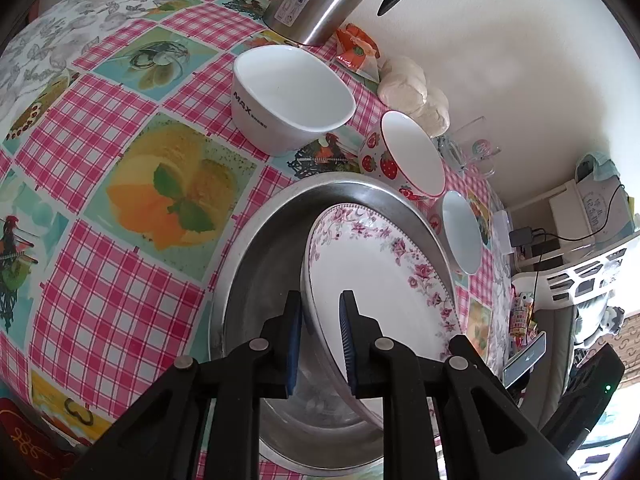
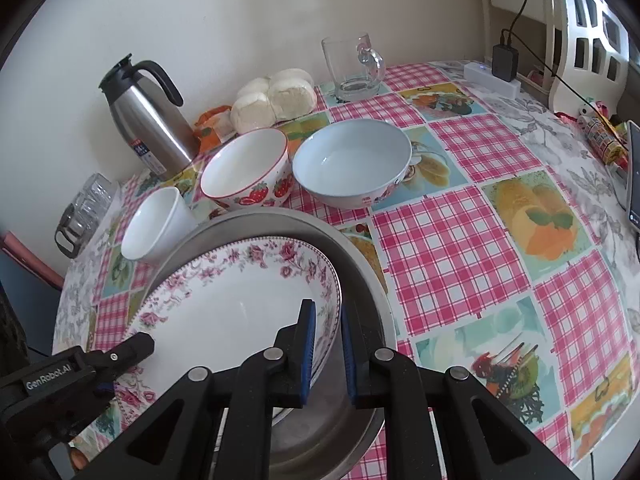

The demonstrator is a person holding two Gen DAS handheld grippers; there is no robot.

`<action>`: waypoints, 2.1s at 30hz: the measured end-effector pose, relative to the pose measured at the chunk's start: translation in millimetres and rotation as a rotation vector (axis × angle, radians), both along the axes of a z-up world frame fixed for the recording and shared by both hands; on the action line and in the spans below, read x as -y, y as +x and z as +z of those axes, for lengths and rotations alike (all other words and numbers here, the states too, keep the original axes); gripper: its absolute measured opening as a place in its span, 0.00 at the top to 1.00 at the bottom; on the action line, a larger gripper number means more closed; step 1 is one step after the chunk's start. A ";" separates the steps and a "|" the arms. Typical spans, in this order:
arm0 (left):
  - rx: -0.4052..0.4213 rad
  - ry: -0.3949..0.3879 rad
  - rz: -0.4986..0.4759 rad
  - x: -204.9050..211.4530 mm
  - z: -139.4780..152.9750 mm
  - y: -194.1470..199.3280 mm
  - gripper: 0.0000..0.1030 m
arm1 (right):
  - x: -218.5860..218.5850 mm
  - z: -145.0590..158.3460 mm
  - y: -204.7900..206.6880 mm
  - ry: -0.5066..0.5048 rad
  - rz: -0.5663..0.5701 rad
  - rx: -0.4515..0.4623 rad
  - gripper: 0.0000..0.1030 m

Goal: Organize plates and bowls
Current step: 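Lower the floral plate into the steel basin with both tools, then open both tools to release the floral plate rim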

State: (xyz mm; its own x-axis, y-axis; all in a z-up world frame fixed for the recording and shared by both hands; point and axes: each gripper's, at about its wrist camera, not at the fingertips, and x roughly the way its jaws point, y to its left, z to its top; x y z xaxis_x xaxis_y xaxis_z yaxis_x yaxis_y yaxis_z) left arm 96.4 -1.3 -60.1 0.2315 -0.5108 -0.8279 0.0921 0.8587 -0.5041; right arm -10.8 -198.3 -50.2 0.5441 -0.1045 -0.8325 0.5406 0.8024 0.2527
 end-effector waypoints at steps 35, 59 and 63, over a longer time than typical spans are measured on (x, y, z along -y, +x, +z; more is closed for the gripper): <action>-0.119 0.036 0.030 -4.3 -33.1 -2.5 0.78 | -11.2 -20.7 12.7 -0.086 0.080 -0.147 0.84; -0.127 0.085 0.031 -2.0 -31.1 -7.9 0.77 | -12.4 -13.1 7.9 -0.118 0.081 -0.148 0.85; -0.100 0.093 0.038 -0.7 -23.9 -8.8 0.77 | -13.0 -6.2 6.5 -0.142 0.074 -0.122 0.85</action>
